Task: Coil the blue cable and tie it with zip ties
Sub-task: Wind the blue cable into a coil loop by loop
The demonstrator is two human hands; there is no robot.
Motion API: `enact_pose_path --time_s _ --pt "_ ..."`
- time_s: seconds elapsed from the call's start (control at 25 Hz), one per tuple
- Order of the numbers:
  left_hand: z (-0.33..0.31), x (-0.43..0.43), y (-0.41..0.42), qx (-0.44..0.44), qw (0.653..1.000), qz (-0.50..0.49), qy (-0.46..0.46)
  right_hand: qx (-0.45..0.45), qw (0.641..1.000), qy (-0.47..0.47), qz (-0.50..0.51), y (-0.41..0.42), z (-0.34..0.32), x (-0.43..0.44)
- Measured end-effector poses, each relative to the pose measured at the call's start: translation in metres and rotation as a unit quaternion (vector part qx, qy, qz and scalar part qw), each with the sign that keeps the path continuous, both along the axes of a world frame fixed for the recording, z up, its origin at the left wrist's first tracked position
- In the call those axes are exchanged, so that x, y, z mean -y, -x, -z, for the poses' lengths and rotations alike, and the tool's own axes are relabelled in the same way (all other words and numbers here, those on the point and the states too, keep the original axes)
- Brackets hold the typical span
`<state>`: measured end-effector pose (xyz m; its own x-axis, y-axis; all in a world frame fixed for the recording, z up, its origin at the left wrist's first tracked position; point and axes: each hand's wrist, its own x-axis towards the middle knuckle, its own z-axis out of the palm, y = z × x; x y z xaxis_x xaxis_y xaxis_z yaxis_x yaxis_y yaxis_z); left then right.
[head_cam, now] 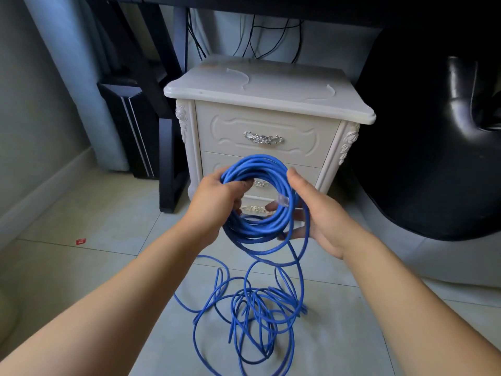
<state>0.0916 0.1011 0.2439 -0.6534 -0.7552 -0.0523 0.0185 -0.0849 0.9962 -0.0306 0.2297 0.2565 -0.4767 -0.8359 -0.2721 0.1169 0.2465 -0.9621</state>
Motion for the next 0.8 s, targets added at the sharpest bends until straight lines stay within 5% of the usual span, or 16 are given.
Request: enact_pose_path --time_s 0.16,0.32,0.52,0.8 --pt "0.001 0.002 0.001 -0.053 0.986 -0.054 -0.146 0.075 0.994 0.083 -0.005 -0.007 0.013 0.009" --pt "0.004 -0.011 0.006 -0.053 0.976 -0.08 -0.196 0.03 0.993 0.096 0.065 -0.015 0.019 0.015" --pt "0.003 -0.013 0.001 0.046 0.996 0.035 -0.065 -0.065 0.974 0.048 0.209 -0.012 0.02 0.018" --pt "-0.011 0.001 -0.01 0.066 0.989 0.113 0.069 -0.21 0.972 0.007 0.103 -0.008 0.007 0.01"
